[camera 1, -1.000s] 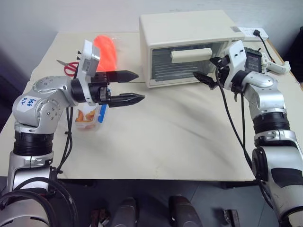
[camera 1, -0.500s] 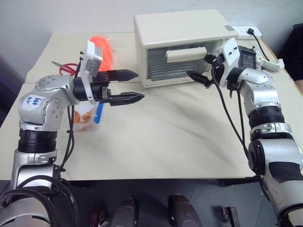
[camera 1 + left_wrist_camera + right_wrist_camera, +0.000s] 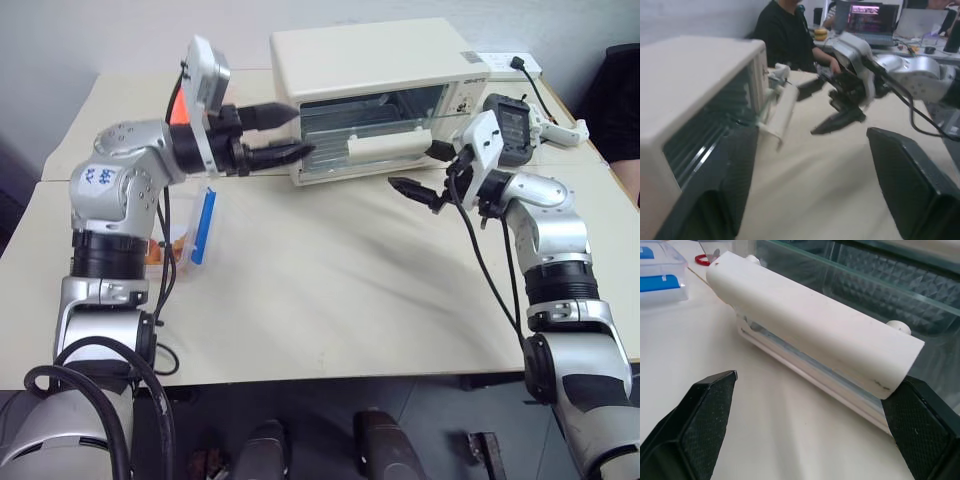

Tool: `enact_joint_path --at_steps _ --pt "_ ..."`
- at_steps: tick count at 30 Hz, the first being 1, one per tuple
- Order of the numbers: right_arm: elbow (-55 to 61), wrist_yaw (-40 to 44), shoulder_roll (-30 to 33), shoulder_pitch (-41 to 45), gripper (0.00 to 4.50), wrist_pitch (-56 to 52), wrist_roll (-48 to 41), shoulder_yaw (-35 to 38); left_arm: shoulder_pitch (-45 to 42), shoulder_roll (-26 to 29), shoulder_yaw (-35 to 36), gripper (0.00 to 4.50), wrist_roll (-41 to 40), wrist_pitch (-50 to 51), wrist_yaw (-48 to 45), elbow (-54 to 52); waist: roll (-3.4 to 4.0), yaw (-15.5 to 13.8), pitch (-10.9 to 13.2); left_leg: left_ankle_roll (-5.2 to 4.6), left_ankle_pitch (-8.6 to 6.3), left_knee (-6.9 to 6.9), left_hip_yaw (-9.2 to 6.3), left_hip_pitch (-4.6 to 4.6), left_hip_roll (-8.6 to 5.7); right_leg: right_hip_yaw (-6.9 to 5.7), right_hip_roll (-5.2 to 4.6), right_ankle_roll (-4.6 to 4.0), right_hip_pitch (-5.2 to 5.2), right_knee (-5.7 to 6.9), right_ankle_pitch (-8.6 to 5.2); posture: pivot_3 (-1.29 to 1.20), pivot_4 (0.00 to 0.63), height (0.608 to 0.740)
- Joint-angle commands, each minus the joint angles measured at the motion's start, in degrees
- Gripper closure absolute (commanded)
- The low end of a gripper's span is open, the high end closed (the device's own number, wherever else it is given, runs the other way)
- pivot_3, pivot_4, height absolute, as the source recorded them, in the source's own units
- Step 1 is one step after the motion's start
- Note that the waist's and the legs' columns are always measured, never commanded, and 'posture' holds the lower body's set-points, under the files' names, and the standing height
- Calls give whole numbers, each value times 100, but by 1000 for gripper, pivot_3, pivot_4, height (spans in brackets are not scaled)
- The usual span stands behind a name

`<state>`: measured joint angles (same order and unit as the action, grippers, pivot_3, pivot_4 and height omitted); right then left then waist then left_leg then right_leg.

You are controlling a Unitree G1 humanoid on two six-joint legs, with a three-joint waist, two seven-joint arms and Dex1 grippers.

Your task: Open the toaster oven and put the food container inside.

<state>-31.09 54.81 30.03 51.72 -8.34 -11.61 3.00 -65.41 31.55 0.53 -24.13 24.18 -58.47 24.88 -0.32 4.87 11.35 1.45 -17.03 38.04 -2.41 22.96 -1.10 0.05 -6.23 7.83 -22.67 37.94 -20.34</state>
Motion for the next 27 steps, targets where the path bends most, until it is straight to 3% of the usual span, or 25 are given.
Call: enact_joint_path --at_steps 1,8,19,27 --pt "576 -88 -99 -153 0 -151 -163 31 -333 -127 -152 2430 545 -735 118 619 0 2 0 0 0 0 1 0 0 0 0 0 0 1 0 0 150 740" --pt "929 -274 -130 -398 0 -358 -221 77 -763 -415 -557 4480 1516 -2012 222 1770 0 -4 0 0 0 1 2 6 -2 1 -1 0 -10 4 0 0 150 740" --pt "1174 -396 -47 -516 0 -587 -332 164 -998 -1027 -850 4480 2173 -2680 273 2474 -1 -34 0 -3 1 1 -1 13 -9 0 -6 2 -13 5 1 0 150 740" --pt "2395 -534 938 -1573 0 -1428 -340 557 -792 -1221 -811 4480 2130 -2538 131 2213 0 -196 0 -7 2 5 0 18 -16 0 -12 3 -14 5 2 0 150 740"
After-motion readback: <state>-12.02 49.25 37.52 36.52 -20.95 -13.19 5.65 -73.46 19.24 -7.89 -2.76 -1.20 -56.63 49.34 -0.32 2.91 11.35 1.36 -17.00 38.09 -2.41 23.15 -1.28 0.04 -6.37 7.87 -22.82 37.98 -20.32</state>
